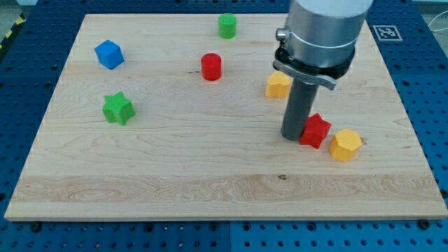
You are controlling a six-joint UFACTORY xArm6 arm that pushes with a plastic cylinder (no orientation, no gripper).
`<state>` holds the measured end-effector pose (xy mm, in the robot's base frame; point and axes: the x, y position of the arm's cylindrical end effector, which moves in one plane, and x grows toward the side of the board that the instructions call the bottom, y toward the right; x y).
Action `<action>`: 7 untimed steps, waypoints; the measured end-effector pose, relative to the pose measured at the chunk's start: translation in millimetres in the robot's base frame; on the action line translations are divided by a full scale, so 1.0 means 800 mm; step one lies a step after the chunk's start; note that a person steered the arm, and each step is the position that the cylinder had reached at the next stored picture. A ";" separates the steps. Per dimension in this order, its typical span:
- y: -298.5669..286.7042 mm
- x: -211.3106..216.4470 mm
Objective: Push yellow heart closer to the red star
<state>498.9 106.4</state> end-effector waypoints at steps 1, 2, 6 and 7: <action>0.020 0.000; 0.022 0.000; -0.095 -0.035; -0.095 -0.075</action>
<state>438.6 30.6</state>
